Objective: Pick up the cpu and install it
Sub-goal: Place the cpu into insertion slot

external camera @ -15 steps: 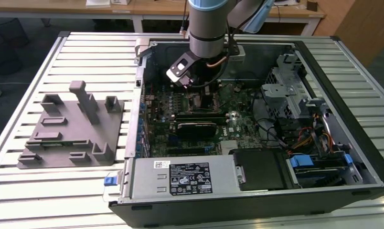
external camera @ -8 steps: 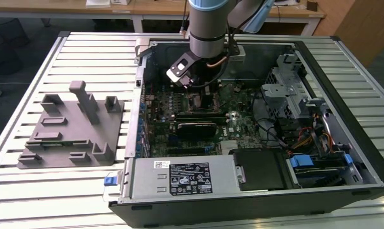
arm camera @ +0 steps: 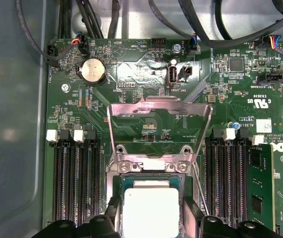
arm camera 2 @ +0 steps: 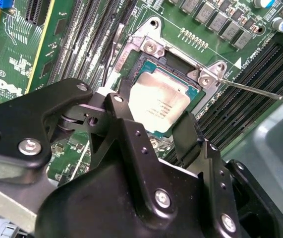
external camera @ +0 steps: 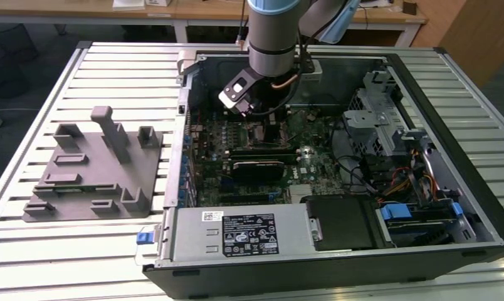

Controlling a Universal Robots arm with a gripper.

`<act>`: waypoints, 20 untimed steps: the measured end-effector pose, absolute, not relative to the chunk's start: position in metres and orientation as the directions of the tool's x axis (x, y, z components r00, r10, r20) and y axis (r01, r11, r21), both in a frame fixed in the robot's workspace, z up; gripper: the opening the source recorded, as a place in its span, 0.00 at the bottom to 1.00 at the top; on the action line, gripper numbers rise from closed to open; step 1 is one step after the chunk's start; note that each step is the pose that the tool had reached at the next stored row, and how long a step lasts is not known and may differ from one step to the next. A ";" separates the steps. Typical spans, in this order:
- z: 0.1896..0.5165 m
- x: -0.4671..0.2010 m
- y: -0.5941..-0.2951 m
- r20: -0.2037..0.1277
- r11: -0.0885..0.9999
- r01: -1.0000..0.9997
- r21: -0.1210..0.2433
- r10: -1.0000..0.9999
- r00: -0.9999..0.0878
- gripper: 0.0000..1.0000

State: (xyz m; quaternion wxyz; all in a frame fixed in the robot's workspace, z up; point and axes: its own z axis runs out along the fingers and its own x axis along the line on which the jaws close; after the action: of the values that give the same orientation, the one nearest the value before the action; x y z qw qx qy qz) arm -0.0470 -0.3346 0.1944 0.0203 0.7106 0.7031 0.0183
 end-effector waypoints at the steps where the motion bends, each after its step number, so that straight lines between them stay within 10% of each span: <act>1: 0.194 -0.047 -0.335 -0.002 -0.010 0.998 0.055 1.000 0.011 0.60; 20: 0.194 -0.047 -0.335 -0.003 -0.011 0.998 0.055 1.000 0.011 0.53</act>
State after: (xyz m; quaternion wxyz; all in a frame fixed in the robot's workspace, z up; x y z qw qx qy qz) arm -0.0469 -0.3347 0.1944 0.0206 0.7107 0.7030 0.0181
